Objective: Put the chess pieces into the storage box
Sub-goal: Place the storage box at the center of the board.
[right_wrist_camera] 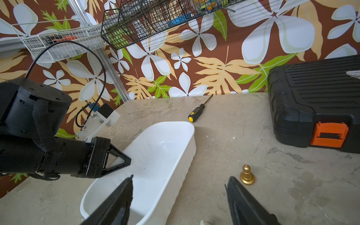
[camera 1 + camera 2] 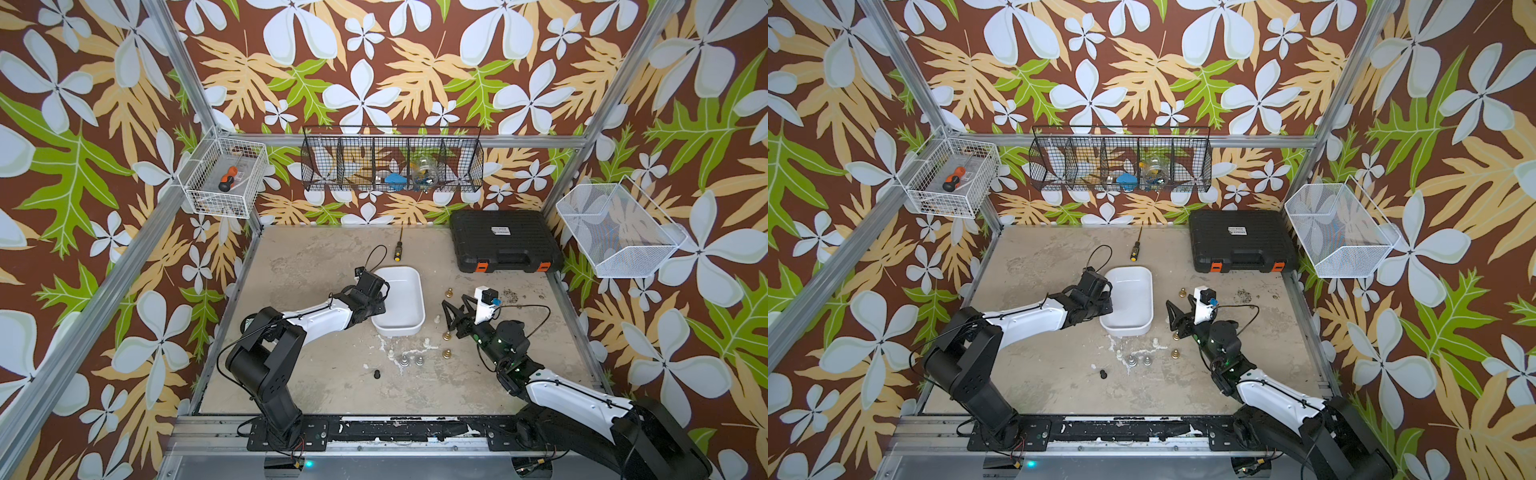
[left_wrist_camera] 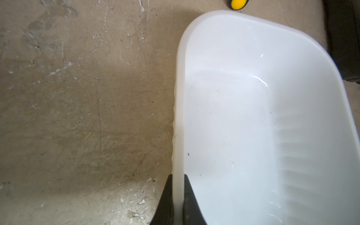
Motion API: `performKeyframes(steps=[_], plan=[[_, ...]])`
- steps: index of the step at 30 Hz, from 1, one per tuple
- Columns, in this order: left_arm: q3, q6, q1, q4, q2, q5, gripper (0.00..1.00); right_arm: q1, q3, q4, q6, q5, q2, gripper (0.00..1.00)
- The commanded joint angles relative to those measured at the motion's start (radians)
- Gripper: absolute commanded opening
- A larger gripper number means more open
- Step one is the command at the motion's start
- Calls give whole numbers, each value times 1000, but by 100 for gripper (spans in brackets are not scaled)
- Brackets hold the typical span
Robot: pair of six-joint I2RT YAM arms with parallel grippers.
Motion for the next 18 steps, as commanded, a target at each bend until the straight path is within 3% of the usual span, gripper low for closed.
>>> performKeyframes(steps=[1, 18], plan=[[-3, -2, -11, 7, -7, -27, 0, 2, 8, 14, 6, 3, 5, 77], [21, 51, -33, -6, 26, -53, 3, 2, 16, 2, 3, 8, 17, 77]])
